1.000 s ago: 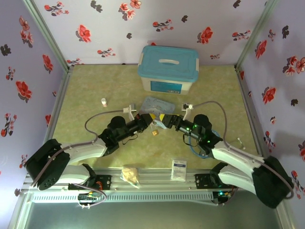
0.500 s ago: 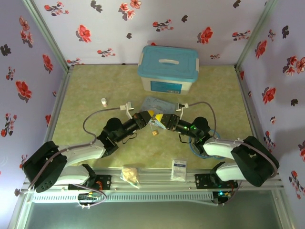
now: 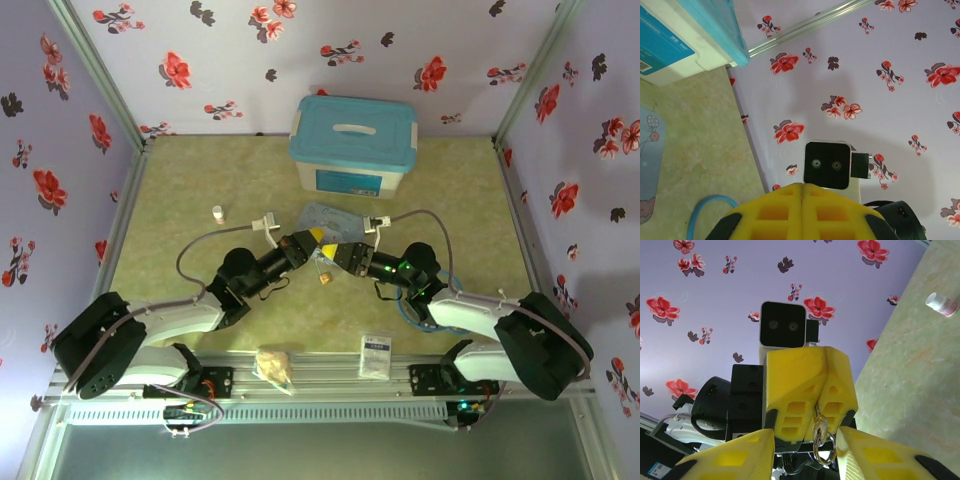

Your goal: Unlock a padlock with a key

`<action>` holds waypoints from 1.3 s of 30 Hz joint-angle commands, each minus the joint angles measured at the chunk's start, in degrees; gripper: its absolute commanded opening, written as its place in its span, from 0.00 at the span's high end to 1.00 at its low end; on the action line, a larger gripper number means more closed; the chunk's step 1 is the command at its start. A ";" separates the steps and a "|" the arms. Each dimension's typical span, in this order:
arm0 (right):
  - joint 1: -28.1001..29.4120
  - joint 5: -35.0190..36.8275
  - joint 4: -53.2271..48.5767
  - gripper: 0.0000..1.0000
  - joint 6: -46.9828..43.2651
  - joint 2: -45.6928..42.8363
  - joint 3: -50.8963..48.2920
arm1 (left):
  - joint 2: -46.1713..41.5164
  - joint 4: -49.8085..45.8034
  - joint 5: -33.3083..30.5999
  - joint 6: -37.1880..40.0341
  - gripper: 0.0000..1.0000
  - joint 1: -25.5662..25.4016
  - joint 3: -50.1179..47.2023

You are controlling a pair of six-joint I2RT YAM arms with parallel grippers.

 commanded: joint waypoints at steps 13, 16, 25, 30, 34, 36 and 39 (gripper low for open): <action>0.28 1.11 1.04 0.86 -2.62 -0.70 0.95 | 1.80 5.06 -0.60 -2.15 1.00 -0.61 0.20; 0.11 1.57 0.21 0.85 -3.19 -0.94 0.90 | 2.02 5.44 -0.60 -2.68 1.00 -0.61 -0.12; -0.02 3.18 -0.63 0.75 -4.09 -1.30 0.90 | 1.77 5.39 -0.60 -2.67 1.00 -0.61 -0.41; -0.10 3.96 1.24 0.75 -3.54 -0.60 0.90 | 2.00 5.29 -0.59 -2.36 1.00 -1.08 -0.28; -0.08 3.95 3.05 0.83 -2.99 0.52 1.15 | 2.52 5.05 -0.69 -1.78 1.00 -2.01 0.34; -0.11 3.79 3.47 0.87 -2.53 0.81 1.03 | 3.08 6.10 -0.92 -2.35 1.00 -2.01 -0.05; -0.11 3.77 6.03 0.94 -1.18 1.06 0.29 | 3.13 6.61 -1.86 -2.50 1.00 -2.01 -0.87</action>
